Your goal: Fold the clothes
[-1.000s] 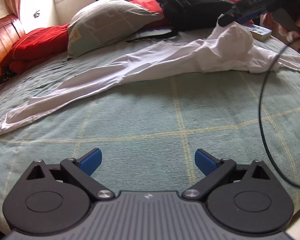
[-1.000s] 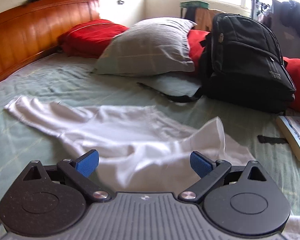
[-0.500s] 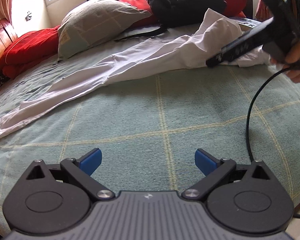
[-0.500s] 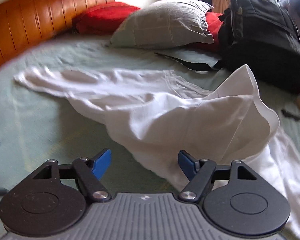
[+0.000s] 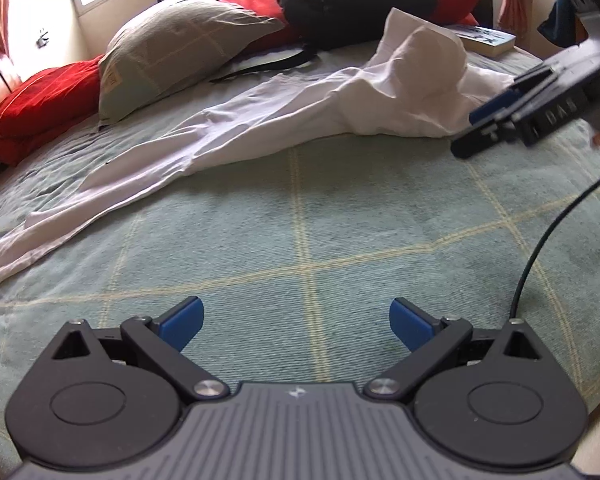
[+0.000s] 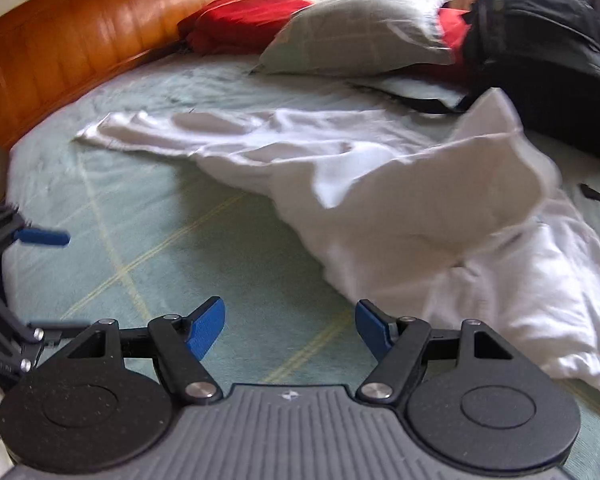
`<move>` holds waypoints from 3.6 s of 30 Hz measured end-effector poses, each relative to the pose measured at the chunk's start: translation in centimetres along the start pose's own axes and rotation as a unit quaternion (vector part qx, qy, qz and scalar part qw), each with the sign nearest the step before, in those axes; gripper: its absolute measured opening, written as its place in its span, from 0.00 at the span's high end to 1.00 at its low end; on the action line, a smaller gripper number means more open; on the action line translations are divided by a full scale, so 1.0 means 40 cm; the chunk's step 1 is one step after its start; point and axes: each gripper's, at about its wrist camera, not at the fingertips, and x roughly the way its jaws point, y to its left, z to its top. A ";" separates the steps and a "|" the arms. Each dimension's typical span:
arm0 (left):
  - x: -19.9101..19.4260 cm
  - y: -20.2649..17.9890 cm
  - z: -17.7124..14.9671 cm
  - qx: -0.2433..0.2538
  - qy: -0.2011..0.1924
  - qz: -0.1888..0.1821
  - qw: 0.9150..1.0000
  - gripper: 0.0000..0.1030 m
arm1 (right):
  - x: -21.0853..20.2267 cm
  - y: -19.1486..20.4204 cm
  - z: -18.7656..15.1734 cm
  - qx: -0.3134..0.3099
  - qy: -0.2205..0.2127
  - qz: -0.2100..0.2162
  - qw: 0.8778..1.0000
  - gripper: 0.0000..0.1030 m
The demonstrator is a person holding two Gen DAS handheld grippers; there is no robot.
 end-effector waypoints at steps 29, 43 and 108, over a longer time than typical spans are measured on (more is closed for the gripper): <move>-0.024 -0.013 0.002 0.001 -0.011 0.006 1.000 0.04 | 0.005 -0.117 0.005 0.131 -0.028 0.023 0.991 0.89; -0.120 -0.014 -0.046 0.004 -0.042 0.031 0.999 0.04 | -0.073 0.110 0.008 0.047 -0.023 0.098 0.994 0.90; -0.040 -0.124 -0.106 0.247 -0.108 0.129 0.954 0.03 | -0.161 -0.084 -0.195 0.074 -0.059 -0.097 0.991 0.32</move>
